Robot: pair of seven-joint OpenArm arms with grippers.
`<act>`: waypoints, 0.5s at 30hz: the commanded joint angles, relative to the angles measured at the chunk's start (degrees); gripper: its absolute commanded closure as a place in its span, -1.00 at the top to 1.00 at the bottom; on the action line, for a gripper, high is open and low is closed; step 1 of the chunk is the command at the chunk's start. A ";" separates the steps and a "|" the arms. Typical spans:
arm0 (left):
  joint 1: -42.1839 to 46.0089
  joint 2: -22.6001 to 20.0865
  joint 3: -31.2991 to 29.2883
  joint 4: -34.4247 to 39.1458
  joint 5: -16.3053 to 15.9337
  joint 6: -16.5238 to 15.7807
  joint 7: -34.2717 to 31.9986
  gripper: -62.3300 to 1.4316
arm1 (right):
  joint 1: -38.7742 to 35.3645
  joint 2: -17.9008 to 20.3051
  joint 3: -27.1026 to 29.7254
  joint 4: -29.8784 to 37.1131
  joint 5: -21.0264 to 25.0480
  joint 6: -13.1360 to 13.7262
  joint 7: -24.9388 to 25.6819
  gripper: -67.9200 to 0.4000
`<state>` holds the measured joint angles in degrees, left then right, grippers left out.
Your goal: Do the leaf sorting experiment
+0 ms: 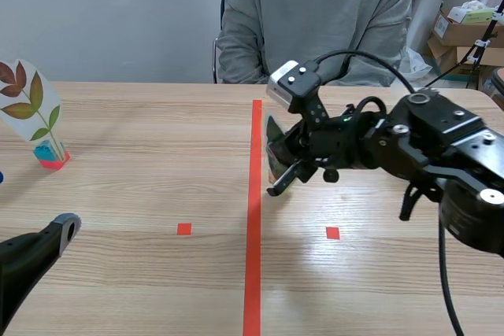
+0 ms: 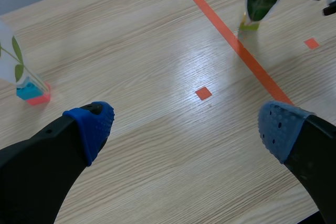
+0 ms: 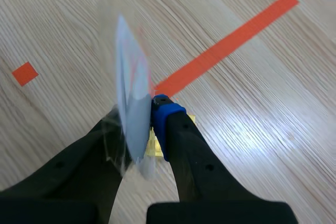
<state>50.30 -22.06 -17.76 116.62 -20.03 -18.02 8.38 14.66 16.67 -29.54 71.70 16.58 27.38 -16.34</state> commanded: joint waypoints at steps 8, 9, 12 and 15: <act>0.00 0.44 0.07 0.66 -0.76 0.09 -0.79 0.89 | -12.70 4.28 12.87 11.41 5.18 -1.01 -4.52 -0.93; 0.00 0.44 0.07 0.66 -0.76 0.09 -0.79 0.89 | -14.08 4.48 14.71 12.09 5.55 -1.03 -4.79 -0.93; 0.00 0.44 0.07 0.66 -0.76 0.09 -0.79 0.89 | -17.05 5.01 20.28 12.81 6.10 -1.01 -4.79 -0.93; 0.00 0.46 0.07 0.66 -0.76 0.09 -0.81 0.89 | -18.78 5.07 26.45 12.76 6.14 -1.03 -4.17 -0.93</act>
<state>50.30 -22.06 -17.76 116.62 -20.03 -18.02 8.38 -5.74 20.67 -3.86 84.27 22.15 26.37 -21.93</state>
